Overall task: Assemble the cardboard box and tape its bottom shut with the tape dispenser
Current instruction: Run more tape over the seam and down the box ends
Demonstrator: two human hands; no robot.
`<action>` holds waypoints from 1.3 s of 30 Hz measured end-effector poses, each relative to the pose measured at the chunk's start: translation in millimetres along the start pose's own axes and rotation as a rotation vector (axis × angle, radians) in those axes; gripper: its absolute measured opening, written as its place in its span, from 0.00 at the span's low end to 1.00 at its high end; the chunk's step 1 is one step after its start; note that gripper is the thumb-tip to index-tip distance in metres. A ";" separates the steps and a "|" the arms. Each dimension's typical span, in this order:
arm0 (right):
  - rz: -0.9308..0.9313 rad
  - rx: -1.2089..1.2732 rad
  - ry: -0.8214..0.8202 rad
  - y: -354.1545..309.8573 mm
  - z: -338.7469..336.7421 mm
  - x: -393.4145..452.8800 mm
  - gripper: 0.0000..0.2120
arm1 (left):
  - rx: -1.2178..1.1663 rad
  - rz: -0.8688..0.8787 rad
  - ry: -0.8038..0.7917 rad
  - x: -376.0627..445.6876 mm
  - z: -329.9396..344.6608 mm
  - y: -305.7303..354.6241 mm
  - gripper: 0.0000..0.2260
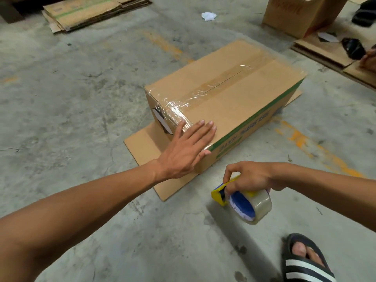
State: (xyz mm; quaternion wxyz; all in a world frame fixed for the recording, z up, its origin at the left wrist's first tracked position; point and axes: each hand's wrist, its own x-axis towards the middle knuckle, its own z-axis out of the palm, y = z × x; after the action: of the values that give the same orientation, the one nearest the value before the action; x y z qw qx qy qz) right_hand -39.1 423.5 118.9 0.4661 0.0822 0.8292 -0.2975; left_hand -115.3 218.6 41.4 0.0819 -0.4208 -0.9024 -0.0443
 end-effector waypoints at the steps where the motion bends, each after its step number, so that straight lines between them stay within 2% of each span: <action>1: -0.003 -0.016 -0.019 -3.2 -5.1 -2.2 0.13 | 0.009 0.063 -0.013 0.5 -3.5 -7.1 0.27; 3: -0.013 -0.069 -0.046 -9.7 -15.4 -6.4 0.13 | 0.030 0.174 -0.043 2.6 -11.3 -24.5 0.27; 4: -0.019 -0.095 -0.053 -13.2 -20.9 -8.1 0.13 | 0.031 0.177 -0.052 3.2 -14.5 -34.2 0.28; 8: -0.046 -0.182 -0.061 -28.4 -42.7 -16.7 0.11 | -0.058 -0.050 -0.061 -2.0 -19.4 -67.2 0.28; 14: -0.161 -0.228 -0.091 -59.3 -91.5 -40.4 0.08 | -0.211 -0.100 -0.037 -0.4 -21.8 -72.3 0.28; 18: -0.277 -0.153 0.010 -78.0 -113.6 -52.8 0.08 | -0.326 -0.165 -0.036 -6.2 -17.1 -64.8 0.31; 20: -0.344 -0.106 0.118 -83.3 -118.8 -48.7 0.08 | -0.514 -0.337 0.014 -4.3 -15.1 -46.4 0.30; 23: -0.413 -0.049 0.257 -88.5 -120.9 -37.4 0.09 | -0.837 -0.767 0.145 18.4 -18.4 -15.6 0.30; 26: -0.462 -0.039 0.283 -90.6 -120.3 -31.7 0.09 | -0.953 -1.010 0.203 46.0 -20.0 -2.3 0.35; 29: -0.454 -0.058 0.162 -89.2 -121.0 -34.4 0.10 | -0.914 -1.025 0.276 56.9 -12.1 -0.3 0.40; 33: -0.336 -0.250 -0.130 -78.4 -108.5 -41.0 0.12 | -0.923 -1.034 0.369 56.3 -5.7 1.7 0.32; 37: -0.209 -0.490 -0.335 -57.7 -74.4 -38.2 0.14 | -0.918 -1.034 0.375 54.4 -5.5 4.1 0.32; 39: -0.211 -0.610 -0.396 -43.7 -50.5 -28.1 0.11 | -0.911 -1.035 0.365 54.4 -5.8 4.4 0.32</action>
State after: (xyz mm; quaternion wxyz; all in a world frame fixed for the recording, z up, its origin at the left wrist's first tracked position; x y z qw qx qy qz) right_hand -78.2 420.8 179.8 0.5870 -0.2054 0.7775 -0.0934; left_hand -145.7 261.5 57.2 0.0161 0.0835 -0.8499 -0.5201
